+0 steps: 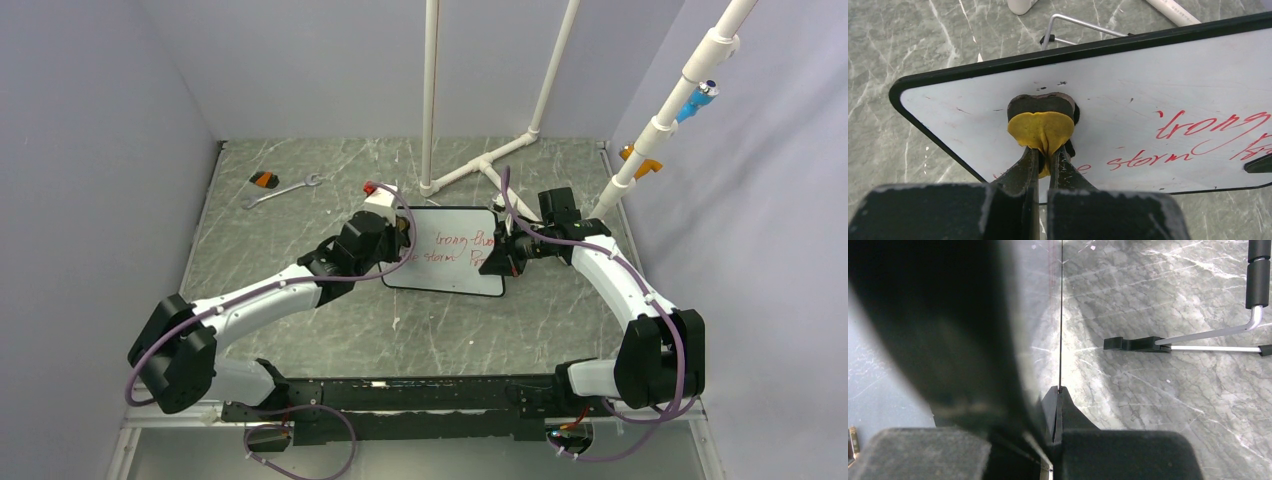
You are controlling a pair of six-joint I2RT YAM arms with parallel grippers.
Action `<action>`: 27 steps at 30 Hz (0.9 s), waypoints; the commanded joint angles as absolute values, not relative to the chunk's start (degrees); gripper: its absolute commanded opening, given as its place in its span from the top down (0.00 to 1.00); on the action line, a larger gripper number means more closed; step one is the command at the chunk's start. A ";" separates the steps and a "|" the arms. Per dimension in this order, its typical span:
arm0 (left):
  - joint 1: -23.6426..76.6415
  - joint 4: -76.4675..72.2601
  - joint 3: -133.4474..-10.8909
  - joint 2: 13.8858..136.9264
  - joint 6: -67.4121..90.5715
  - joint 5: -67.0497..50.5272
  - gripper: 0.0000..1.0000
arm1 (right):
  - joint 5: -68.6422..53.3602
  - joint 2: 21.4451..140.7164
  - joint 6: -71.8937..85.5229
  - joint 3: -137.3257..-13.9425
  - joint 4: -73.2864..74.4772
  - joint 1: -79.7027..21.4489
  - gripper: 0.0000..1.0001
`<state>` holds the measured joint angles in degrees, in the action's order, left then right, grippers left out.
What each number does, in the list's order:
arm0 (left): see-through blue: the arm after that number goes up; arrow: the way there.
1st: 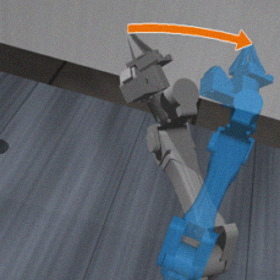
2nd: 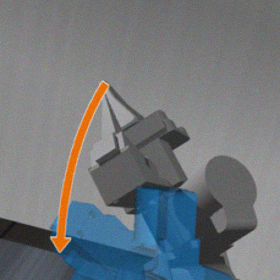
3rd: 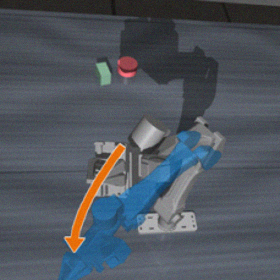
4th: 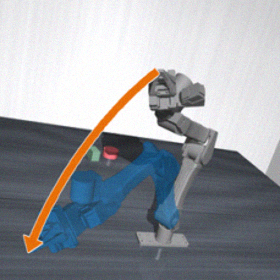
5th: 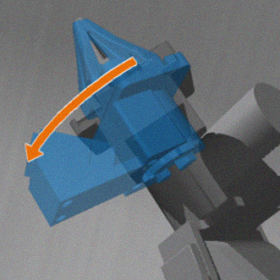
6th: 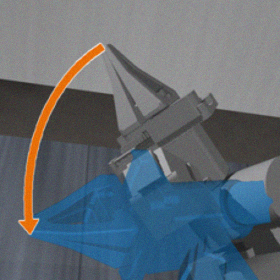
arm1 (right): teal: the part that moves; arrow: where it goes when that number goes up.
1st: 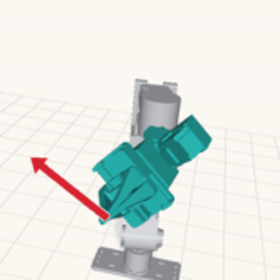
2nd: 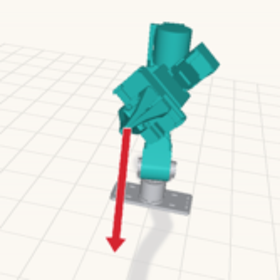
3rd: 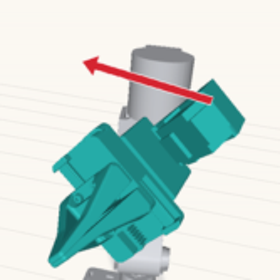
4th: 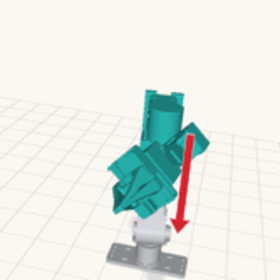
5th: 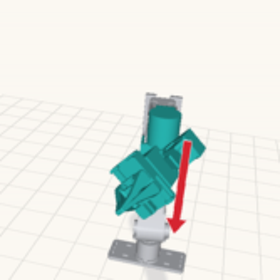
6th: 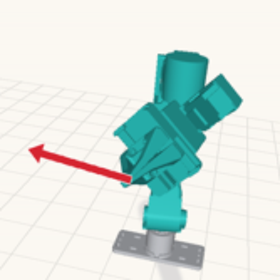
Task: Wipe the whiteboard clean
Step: Erase the whiteboard at the center of the board.
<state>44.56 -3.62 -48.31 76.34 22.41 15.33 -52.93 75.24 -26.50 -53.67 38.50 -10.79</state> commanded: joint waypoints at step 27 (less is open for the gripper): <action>43.31 -24.60 -38.54 77.73 35.79 4.53 1.00 | -53.11 74.51 -32.28 -53.11 42.60 -12.24 1.00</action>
